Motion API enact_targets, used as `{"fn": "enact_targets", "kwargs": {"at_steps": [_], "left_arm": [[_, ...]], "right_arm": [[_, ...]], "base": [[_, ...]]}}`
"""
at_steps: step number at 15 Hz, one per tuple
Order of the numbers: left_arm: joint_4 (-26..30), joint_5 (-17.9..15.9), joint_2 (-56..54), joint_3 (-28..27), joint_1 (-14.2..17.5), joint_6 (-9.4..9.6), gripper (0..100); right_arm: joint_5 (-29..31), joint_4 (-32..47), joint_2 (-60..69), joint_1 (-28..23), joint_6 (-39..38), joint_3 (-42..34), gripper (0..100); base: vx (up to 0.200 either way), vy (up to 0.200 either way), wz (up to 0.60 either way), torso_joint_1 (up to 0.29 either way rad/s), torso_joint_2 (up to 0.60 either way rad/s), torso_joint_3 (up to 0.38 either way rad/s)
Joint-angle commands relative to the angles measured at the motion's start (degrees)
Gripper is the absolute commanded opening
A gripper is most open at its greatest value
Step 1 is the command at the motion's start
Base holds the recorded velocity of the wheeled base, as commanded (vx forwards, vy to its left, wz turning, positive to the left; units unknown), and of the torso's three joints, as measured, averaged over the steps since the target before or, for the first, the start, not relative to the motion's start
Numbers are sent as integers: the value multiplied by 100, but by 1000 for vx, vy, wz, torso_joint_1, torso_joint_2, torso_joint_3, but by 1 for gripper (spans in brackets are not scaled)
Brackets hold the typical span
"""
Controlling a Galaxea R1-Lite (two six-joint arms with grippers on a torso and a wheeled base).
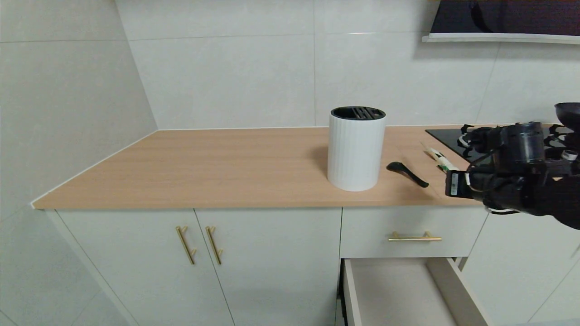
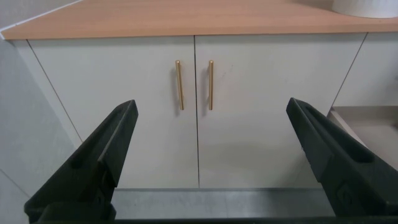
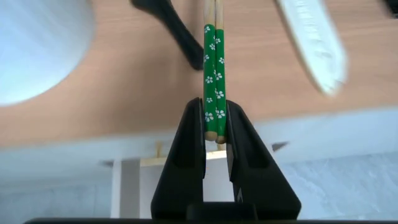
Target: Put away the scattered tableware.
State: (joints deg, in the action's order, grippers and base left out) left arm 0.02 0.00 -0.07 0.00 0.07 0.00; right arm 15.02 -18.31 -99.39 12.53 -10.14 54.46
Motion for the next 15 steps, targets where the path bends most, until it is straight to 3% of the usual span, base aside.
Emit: {"fn": "enact_targets", "kwargs": {"at_steps": [1, 3, 5, 8, 11, 15], "left_arm": [[6, 0, 7, 0, 1, 0, 100], [-2, 0, 7, 0, 1, 0, 100], [6, 0, 7, 0, 1, 0, 100], [-2, 0, 7, 0, 1, 0, 100], [-2, 0, 7, 0, 1, 0, 100], [6, 0, 7, 0, 1, 0, 100]], "right_arm": [[-210, 601, 1598, 294, 4, -655, 0], [-799, 1655, 2205, 426, 12, -647, 0], [-1853, 2640, 2600, 452, 30, -445, 0], [-2601, 3765, 2750, 452, 381, -172, 0], [-2961, 3835, 2565, 496, 874, -462, 0], [-2978, 3809, 2213, 628, 970, -594, 0]], "base": [[0, 0, 0, 0, 0, 0], [0, 0, 0, 0, 0, 0], [0, 0, 0, 0, 0, 0], [0, 0, 0, 0, 0, 0], [0, 0, 0, 0, 0, 0], [0, 0, 0, 0, 0, 0]]}}
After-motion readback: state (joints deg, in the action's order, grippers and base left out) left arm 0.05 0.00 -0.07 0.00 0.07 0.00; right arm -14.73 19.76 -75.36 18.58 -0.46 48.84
